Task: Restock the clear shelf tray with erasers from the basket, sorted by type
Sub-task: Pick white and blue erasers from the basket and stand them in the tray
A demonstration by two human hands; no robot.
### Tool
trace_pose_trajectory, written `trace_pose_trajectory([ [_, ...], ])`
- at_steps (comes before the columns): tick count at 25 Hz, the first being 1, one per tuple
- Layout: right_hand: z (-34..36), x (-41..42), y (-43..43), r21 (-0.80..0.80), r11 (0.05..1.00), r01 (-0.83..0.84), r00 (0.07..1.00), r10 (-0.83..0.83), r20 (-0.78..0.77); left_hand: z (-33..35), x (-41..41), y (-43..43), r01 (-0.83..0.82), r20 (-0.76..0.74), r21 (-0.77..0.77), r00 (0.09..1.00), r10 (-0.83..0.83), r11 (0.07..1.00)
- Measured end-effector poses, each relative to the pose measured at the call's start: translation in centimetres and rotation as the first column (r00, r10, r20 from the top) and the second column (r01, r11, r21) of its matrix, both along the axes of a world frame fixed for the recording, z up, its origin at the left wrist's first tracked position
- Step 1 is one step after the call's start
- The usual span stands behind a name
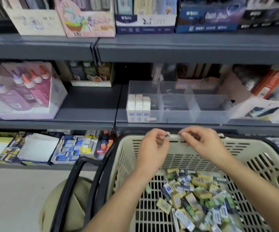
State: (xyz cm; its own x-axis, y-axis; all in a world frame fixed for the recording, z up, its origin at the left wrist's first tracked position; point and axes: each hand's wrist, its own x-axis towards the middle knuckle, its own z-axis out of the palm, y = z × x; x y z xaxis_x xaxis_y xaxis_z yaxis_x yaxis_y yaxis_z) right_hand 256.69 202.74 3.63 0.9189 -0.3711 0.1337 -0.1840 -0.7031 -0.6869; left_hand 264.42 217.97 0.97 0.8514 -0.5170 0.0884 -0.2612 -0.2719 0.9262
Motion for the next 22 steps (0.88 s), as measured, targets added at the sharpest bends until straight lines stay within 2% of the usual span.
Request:
trace_pose_trajectory([
  [2,-3.5,-2.9,-0.8,-0.058,0.996,-0.061,0.974,0.047,-0.222,-2.4,-1.4,-1.3,0.106,-0.056,0.182,0.994,-0.097,0.978],
  [4,-7.3,-4.9,-1.1,-0.069,0.981,-0.179,0.890,0.132,-0.436,-5.5,-1.9,-1.3,0.156,-0.153,0.301,0.982,-0.114,0.941],
  [6,-10.4,-6.7,-0.9,-0.074,0.958,-0.279,0.797,0.187,-0.575,-8.7,-3.0,-0.7,0.187,-0.259,0.397,0.962,-0.086,0.899],
  [8,-12.4,-7.5,-0.3,-0.079,0.946,-0.313,0.770,0.204,-0.604,-11.7,-4.1,0.4,0.252,-0.293,0.503,0.950,-0.112,0.827],
  [12,-14.1,-7.8,-0.3,-0.156,0.967,-0.200,0.799,0.069,-0.598,-15.1,-5.4,1.2,0.420,-0.192,0.672,0.894,-0.405,0.610],
  [17,-14.2,-8.0,-1.6,-0.144,0.972,-0.185,0.756,0.047,-0.653,-15.9,-5.6,1.1,0.416,-0.143,0.705,0.876,-0.460,0.575],
  [22,-14.3,-7.9,-1.4,-0.108,0.945,-0.308,0.674,0.136,-0.726,-15.8,-5.9,0.0,0.390,-0.284,0.709,0.921,-0.267,0.588],
])
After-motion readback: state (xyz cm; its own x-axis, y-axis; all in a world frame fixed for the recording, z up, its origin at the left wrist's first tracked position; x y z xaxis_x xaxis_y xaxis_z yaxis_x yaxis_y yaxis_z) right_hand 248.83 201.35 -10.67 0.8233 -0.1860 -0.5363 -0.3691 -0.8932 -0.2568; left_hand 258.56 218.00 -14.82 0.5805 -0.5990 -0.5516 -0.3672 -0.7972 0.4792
